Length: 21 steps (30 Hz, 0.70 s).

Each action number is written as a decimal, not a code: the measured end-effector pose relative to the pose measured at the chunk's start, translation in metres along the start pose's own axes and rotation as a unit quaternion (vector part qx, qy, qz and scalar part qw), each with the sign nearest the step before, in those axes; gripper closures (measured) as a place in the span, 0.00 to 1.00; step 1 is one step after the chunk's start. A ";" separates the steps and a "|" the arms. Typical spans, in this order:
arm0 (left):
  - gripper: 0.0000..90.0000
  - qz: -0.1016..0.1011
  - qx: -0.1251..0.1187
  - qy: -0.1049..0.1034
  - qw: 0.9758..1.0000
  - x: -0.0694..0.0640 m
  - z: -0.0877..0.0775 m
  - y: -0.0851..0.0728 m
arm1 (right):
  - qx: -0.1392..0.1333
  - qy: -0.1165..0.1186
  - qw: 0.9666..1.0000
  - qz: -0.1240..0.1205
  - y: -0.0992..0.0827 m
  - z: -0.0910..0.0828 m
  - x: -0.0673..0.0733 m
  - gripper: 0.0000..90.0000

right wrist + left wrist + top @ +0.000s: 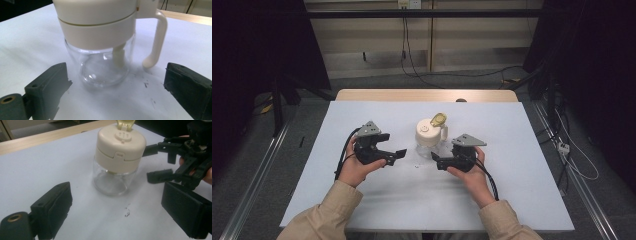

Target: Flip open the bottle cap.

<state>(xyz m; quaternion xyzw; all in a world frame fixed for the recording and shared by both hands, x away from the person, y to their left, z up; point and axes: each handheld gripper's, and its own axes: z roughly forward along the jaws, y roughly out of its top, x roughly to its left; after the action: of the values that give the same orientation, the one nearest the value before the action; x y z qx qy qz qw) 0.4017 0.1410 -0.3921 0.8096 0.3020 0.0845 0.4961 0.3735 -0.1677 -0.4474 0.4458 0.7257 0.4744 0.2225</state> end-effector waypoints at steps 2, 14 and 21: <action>0.08 -0.002 0.000 0.001 1.000 0.002 -0.003 -0.005 | -0.002 0.001 1.000 0.002 -0.002 -0.005 -0.001 0.06; 0.07 -0.025 -0.003 0.004 1.000 0.013 -0.022 -0.037 | -0.014 0.010 1.000 0.002 -0.010 -0.038 -0.013 0.06; 0.07 -0.023 0.002 0.007 1.000 0.014 -0.027 -0.045 | -0.015 0.006 1.000 0.000 -0.018 -0.050 -0.017 0.07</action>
<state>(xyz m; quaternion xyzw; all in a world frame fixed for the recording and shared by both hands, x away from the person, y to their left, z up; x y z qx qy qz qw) 0.3829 0.1843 -0.4195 0.8031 0.3242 0.0779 0.4938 0.3371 -0.2092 -0.4428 0.4391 0.7200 0.4881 0.2247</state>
